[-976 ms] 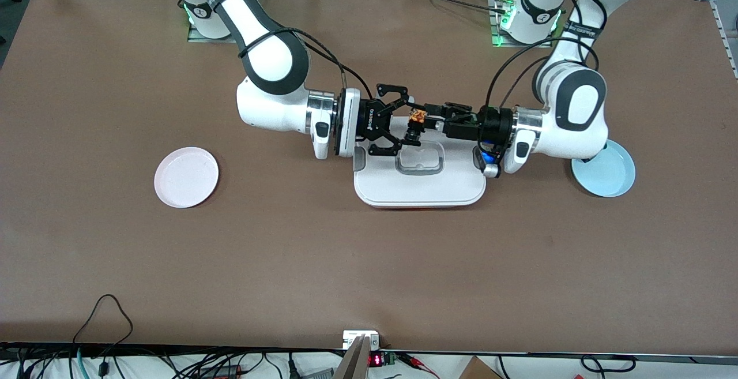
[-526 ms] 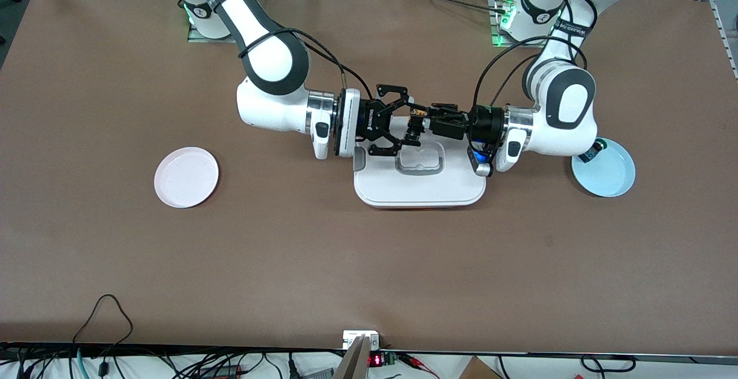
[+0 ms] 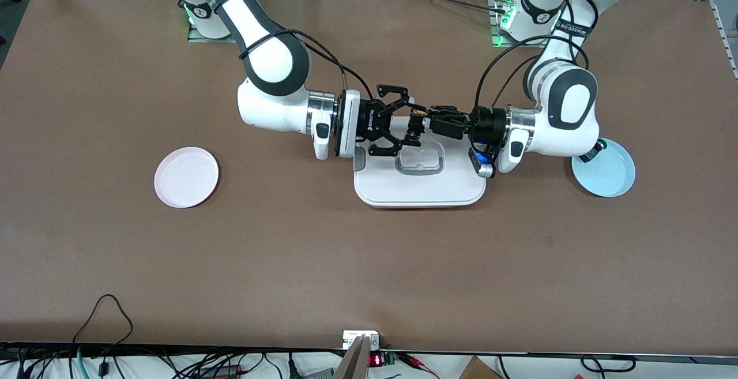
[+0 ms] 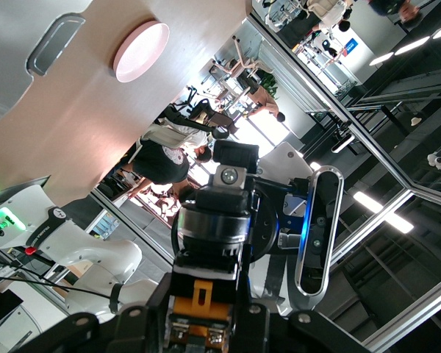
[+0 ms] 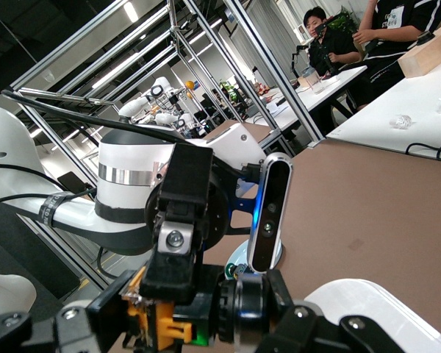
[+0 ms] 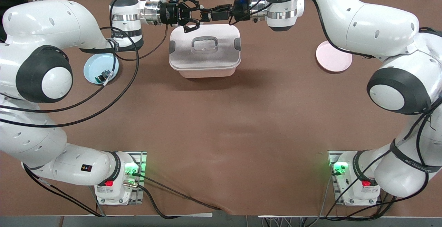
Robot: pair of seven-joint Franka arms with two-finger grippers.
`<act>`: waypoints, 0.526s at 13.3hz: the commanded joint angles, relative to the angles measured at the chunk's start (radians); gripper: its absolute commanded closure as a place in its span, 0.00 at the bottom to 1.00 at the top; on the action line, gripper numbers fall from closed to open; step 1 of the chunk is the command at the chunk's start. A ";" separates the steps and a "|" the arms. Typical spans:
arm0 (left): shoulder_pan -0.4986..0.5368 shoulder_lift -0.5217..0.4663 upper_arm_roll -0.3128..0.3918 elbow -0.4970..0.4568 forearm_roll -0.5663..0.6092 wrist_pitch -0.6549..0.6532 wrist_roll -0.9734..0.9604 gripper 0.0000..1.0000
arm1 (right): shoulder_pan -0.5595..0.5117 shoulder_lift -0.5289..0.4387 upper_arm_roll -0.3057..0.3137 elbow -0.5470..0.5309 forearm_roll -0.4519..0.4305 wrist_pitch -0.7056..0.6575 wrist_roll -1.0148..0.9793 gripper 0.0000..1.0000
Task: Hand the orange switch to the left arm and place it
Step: 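Grasp the orange switch with the left gripper beside the right gripper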
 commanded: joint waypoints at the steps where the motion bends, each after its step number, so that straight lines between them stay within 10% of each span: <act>1: -0.007 -0.001 -0.001 0.001 -0.010 0.003 -0.010 0.87 | 0.002 0.005 -0.003 0.020 0.021 0.011 -0.025 1.00; 5: -0.006 -0.001 0.000 0.018 -0.001 0.003 -0.013 0.87 | 0.002 0.005 -0.003 0.020 0.021 0.013 -0.025 0.95; 6: -0.006 -0.001 0.000 0.022 0.002 0.003 -0.013 0.87 | 0.001 0.005 -0.003 0.020 0.021 0.014 -0.025 0.70; 7: -0.006 -0.001 0.000 0.022 0.004 0.003 -0.013 0.87 | 0.002 0.004 -0.004 0.020 0.019 0.019 -0.031 0.01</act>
